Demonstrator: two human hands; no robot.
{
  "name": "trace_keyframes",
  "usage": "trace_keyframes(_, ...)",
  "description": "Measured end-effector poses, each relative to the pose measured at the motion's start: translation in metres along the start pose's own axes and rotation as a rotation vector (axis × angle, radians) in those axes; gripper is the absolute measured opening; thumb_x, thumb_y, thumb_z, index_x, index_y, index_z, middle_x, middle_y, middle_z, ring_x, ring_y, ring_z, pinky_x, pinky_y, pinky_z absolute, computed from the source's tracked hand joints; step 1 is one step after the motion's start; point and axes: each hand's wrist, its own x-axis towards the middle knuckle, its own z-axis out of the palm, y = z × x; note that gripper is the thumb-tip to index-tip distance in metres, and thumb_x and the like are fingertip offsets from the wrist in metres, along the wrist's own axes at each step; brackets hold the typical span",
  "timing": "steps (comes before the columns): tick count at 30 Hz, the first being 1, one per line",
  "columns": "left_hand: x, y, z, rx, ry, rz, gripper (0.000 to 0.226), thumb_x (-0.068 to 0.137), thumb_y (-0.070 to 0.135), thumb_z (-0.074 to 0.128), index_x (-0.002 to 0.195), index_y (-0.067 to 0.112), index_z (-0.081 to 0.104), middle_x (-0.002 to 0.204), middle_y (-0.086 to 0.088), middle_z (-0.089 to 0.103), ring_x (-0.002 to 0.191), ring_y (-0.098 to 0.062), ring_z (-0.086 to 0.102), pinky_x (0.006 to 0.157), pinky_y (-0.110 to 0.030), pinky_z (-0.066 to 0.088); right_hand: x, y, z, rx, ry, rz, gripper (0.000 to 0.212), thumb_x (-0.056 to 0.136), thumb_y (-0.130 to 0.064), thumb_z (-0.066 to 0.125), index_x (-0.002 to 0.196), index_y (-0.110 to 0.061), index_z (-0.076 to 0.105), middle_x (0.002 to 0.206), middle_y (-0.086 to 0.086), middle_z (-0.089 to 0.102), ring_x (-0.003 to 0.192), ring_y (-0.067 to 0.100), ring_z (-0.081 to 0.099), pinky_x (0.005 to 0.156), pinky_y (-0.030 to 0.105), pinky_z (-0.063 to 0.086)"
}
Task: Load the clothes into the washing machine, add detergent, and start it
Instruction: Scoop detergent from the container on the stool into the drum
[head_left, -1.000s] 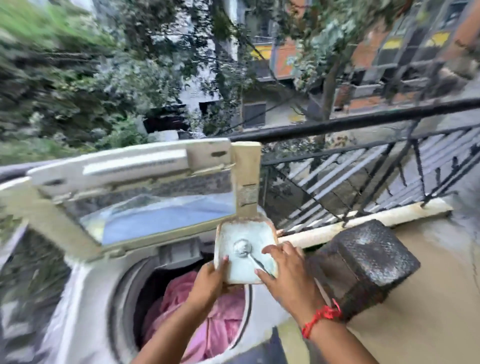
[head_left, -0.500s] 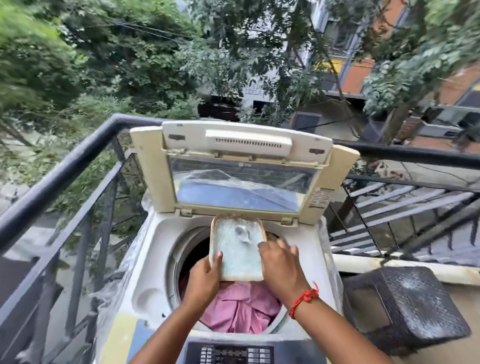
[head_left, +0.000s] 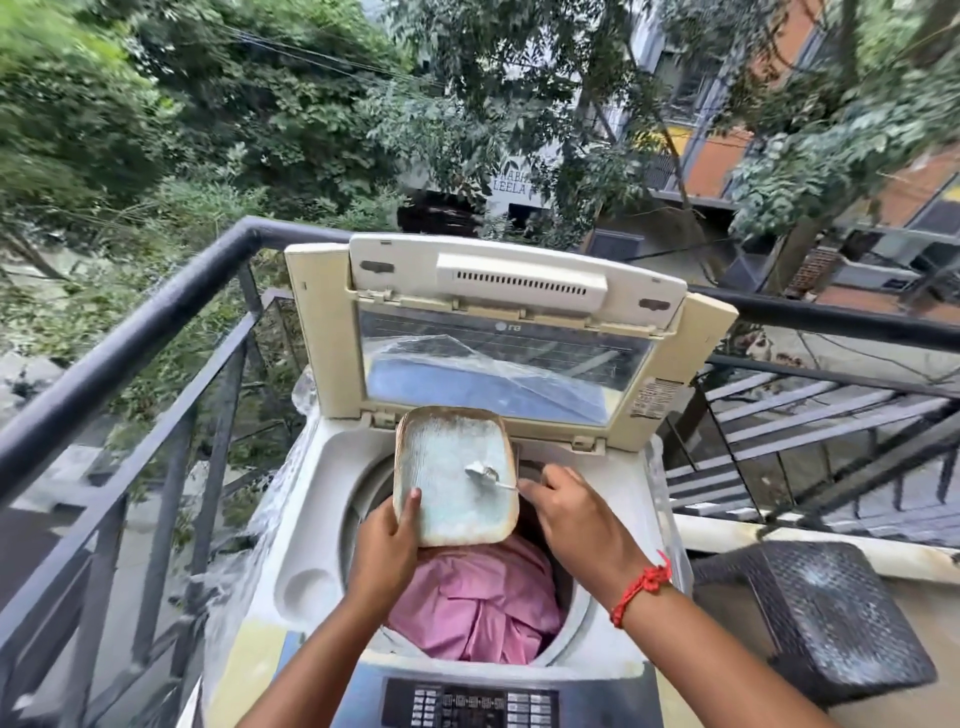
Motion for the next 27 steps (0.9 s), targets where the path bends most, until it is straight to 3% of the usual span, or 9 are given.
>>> trace_keyframes(3,-0.002,0.002,-0.001,0.001,0.009,0.031,0.044,0.099,0.038,0.043,0.081,0.003,0.063,0.068,-0.011,0.066,0.063,-0.022,0.063,0.052,-0.031,0.043,-0.001,-0.003,-0.006,0.003,0.034,0.039,0.02,0.087,-0.003,0.059,0.102,-0.011,0.069,0.074,0.002,0.046,0.069,0.023,0.052,0.056,0.035,0.049)
trace_keyframes(5,-0.003,0.004,-0.001,0.02,0.038,0.041,0.043,0.098,0.038,0.043,0.069,0.009,0.054,0.06,-0.003,0.056,0.055,-0.016,0.053,0.05,-0.031,0.036,-0.003,-0.008,-0.005,0.002,0.001,0.09,0.023,0.08,0.004,0.065,0.097,-0.01,0.071,0.072,0.002,0.046,0.067,0.023,0.052,0.053,0.03,0.047)
trace_keyframes(8,-0.005,0.006,0.002,0.063,0.092,0.024,0.047,0.097,0.038,0.044,0.058,0.013,0.035,0.053,-0.001,0.037,0.051,-0.018,0.036,0.049,-0.033,0.024,-0.008,-0.022,0.001,0.013,-0.075,0.163,0.023,0.084,0.009,0.055,0.091,-0.009,0.069,0.074,-0.002,0.038,0.063,0.016,0.042,0.053,0.023,0.03)
trace_keyframes(11,-0.008,0.003,0.006,0.084,0.125,0.001,0.045,0.099,0.031,0.045,0.059,0.01,0.04,0.055,-0.006,0.044,0.053,-0.021,0.04,0.05,-0.032,0.026,-0.018,-0.033,0.008,0.077,-0.15,0.217,0.027,0.096,0.0,0.038,0.097,-0.008,0.064,0.079,-0.004,0.035,0.064,0.014,0.038,0.048,0.018,0.023)
trace_keyframes(15,-0.01,0.001,0.008,0.106,0.143,0.017,0.039,0.1,0.03,0.043,0.067,0.009,0.047,0.058,-0.006,0.048,0.052,-0.016,0.043,0.049,-0.029,0.029,-0.026,-0.045,0.016,0.176,-0.191,0.305,0.034,0.095,0.002,0.037,0.108,-0.01,0.066,0.08,-0.005,0.04,0.061,0.011,0.043,0.046,0.01,0.03)
trace_keyframes(19,-0.012,0.007,0.007,0.127,0.147,0.022,0.043,0.1,0.031,0.042,0.06,0.017,0.036,0.053,-0.001,0.041,0.049,-0.011,0.036,0.048,-0.026,0.027,-0.024,-0.055,0.018,0.212,-0.218,0.366,0.034,0.093,-0.002,0.042,0.111,-0.013,0.067,0.091,0.001,0.055,0.075,0.019,0.062,0.068,0.026,0.055)
trace_keyframes(24,-0.011,0.009,0.008,0.1,0.092,0.021,0.05,0.099,0.038,0.04,0.056,0.017,0.027,0.048,0.003,0.028,0.045,-0.012,0.027,0.045,-0.027,0.016,-0.012,-0.075,0.015,0.195,-0.221,0.338,0.026,0.095,-0.015,0.046,0.106,-0.012,0.069,0.101,0.004,0.062,0.085,0.017,0.065,0.074,0.024,0.055)
trace_keyframes(27,-0.008,0.008,0.008,0.072,0.068,0.061,0.051,0.096,0.046,0.03,0.054,0.017,0.029,0.043,0.006,0.031,0.038,-0.006,0.028,0.04,-0.024,0.022,-0.006,-0.09,0.013,0.222,-0.188,0.313,0.027,0.097,-0.021,0.044,0.11,-0.013,0.067,0.101,0.004,0.064,0.088,0.015,0.065,0.076,0.021,0.053)
